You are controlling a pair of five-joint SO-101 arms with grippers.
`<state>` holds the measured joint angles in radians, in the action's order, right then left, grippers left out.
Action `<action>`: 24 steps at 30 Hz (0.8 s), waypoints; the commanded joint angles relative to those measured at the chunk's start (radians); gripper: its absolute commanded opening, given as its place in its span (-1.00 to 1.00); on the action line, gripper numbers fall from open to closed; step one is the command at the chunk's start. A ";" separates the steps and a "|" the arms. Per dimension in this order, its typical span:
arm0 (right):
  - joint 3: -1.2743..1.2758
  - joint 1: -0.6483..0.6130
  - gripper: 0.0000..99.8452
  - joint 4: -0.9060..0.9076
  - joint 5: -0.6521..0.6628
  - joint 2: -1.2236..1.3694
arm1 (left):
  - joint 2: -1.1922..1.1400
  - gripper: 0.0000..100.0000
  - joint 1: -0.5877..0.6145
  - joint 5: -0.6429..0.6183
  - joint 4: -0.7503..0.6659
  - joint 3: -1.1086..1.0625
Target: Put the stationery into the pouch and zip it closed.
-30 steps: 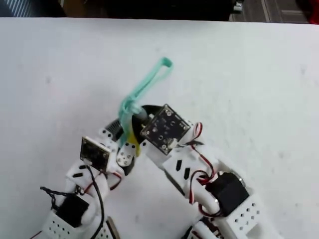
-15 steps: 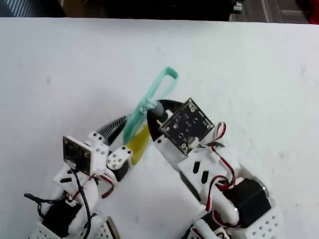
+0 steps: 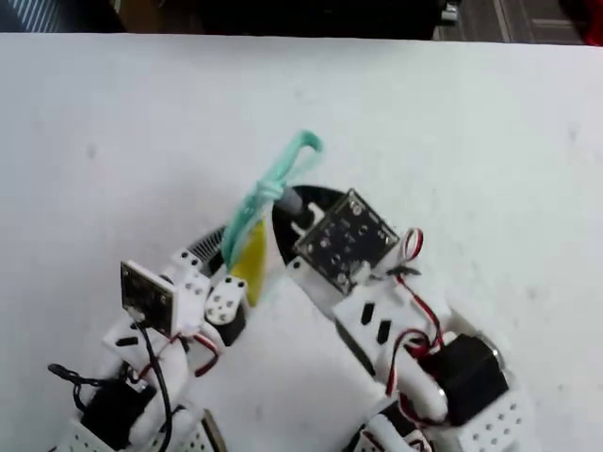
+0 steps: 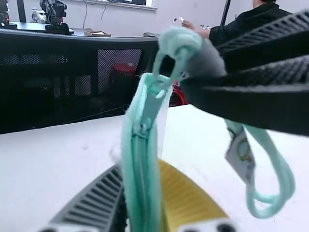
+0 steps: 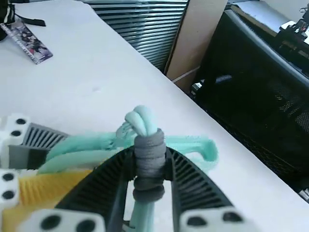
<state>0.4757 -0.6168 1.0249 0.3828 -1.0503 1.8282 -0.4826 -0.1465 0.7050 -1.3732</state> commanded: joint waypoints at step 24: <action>-0.129 0.346 -0.97 -0.047 0.066 0.157 | -0.001 -0.96 -0.067 0.104 0.068 0.054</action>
<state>0.4097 -0.3590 1.0219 0.4150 -0.8938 1.8297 -0.5547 -0.0499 0.7633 -1.3548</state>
